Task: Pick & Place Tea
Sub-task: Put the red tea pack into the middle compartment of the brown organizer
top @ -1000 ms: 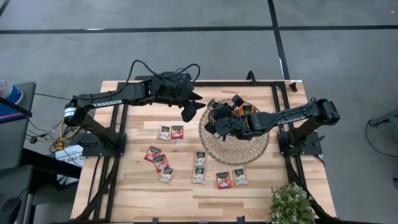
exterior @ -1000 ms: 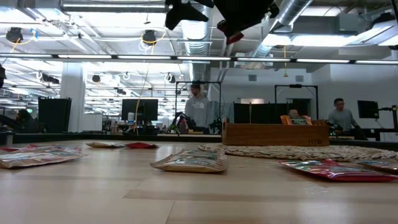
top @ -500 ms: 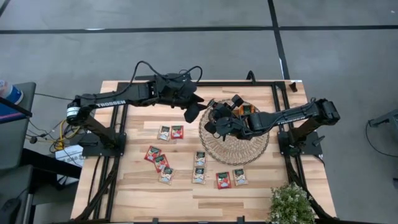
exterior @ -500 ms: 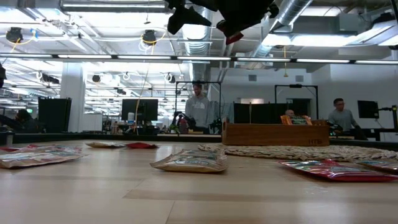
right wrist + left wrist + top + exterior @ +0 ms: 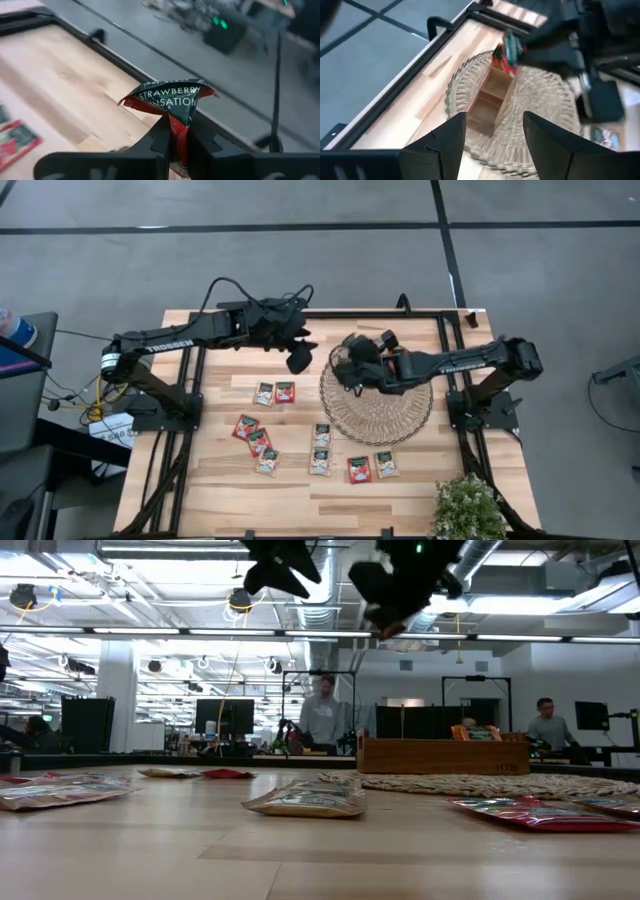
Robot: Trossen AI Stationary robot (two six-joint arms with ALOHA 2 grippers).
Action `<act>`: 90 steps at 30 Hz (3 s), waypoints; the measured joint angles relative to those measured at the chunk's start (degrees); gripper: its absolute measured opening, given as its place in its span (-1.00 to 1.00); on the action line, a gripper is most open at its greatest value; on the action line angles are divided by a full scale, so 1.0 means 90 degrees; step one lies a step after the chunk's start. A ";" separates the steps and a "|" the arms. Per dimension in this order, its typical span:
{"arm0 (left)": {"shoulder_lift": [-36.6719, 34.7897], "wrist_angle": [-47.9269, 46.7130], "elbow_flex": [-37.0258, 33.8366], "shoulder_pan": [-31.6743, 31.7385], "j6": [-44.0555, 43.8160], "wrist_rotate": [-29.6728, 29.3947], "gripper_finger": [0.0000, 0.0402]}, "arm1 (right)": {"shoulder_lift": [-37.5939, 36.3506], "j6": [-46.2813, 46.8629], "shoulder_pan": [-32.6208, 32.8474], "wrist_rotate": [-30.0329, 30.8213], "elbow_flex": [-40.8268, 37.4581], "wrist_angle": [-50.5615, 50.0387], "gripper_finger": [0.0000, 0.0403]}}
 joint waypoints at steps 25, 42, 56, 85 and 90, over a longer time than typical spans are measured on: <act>-0.3229 0.1821 -0.3450 0.0037 -0.0348 -0.0158 -0.05 | 0.0497 0.3525 -0.0388 -0.0216 0.0000 -0.2052 -0.90; -0.5682 0.2539 -0.5615 0.0037 -0.1027 -0.0224 -0.05 | 0.0517 0.3736 -0.0483 -0.0343 -0.0867 0.0516 -0.86; -0.5598 0.2169 -0.5629 0.0037 -0.1027 -0.0087 -0.05 | 0.1693 0.3730 -0.0911 -0.0912 -0.0932 0.1331 -0.84; -0.5595 0.1988 -0.5627 0.0037 -0.1004 -0.0055 -0.05 | 0.1553 0.4008 -0.0975 -0.0958 -0.0930 0.0681 -0.86; -0.5595 0.1989 -0.5627 0.0037 -0.1001 -0.0055 -0.05 | 0.1556 0.3948 -0.0976 -0.1033 -0.0930 0.0686 -0.85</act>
